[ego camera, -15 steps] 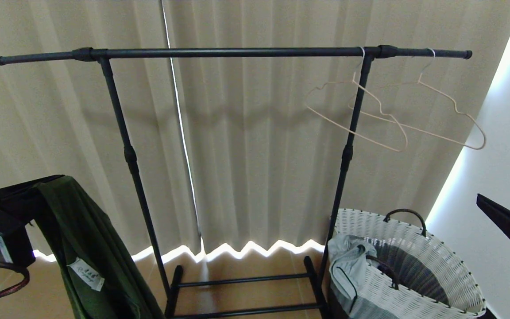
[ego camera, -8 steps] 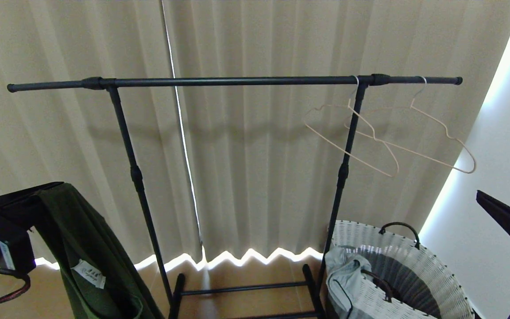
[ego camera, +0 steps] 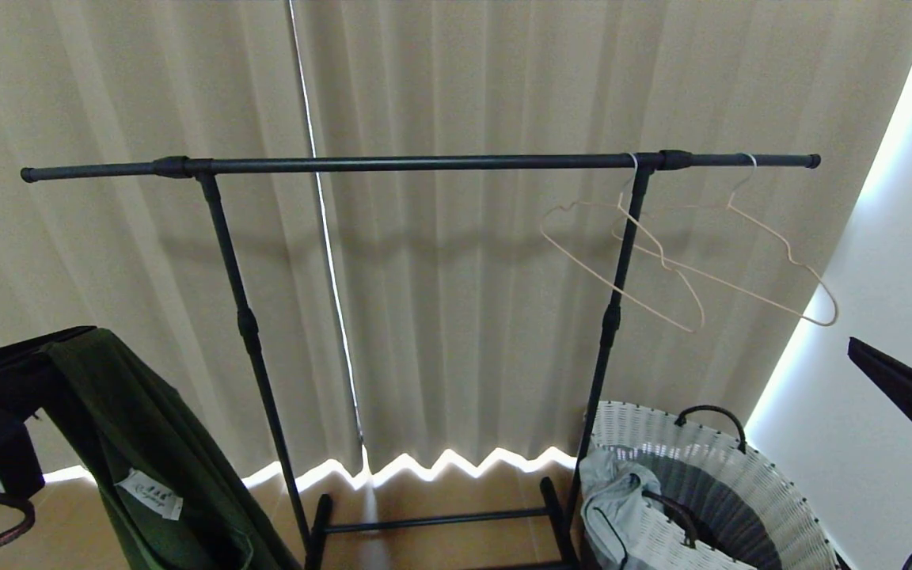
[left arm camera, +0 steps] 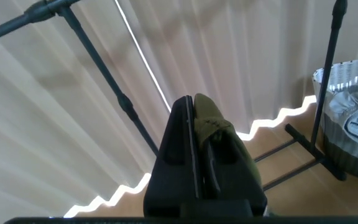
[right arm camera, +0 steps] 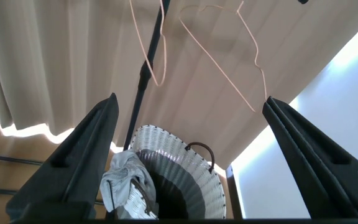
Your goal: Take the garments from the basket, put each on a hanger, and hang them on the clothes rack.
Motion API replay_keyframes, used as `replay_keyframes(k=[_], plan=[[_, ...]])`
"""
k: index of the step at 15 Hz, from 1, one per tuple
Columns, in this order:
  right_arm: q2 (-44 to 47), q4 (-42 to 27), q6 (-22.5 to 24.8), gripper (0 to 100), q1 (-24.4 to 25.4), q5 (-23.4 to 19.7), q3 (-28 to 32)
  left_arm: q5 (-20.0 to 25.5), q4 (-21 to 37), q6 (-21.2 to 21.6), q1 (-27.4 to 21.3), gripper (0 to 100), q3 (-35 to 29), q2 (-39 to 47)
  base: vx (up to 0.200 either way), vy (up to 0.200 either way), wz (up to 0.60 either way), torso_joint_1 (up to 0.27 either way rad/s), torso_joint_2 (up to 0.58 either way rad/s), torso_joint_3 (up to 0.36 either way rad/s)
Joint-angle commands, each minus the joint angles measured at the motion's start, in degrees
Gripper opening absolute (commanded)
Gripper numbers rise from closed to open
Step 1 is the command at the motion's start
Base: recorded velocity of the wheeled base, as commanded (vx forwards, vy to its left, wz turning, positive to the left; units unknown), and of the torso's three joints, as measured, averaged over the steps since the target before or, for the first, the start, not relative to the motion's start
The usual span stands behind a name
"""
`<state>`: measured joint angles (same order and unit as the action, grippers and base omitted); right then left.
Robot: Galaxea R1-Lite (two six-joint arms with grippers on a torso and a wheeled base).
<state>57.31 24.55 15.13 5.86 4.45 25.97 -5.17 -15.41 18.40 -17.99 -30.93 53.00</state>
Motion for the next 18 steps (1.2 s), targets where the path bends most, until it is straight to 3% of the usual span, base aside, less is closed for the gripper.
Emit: replay_keyframes(k=[1, 9, 18], plan=[[1.05, 0.06, -0.01, 100, 0.02, 0.03, 0.58, 0.07, -0.06, -0.03, -0.02, 0, 0.43, -1.15, 0.0, 0.0, 0.0, 0.0, 0.0, 0.0], [1.49, -0.03, -0.01, 100, 0.02, 0.03, 0.66, -0.02, -0.06, -0.03, -0.02, 0, 0.96, -1.59, 0.0, 0.0, 0.0, 0.0, 0.0, 0.0], [1.32, 0.06, -0.01, 100, 0.02, 0.03, 0.66, 0.07, -0.06, -0.03, -0.02, 0, 0.96, -1.5, 0.0, -0.2, 0.0, 0.002, 0.0, 0.0]])
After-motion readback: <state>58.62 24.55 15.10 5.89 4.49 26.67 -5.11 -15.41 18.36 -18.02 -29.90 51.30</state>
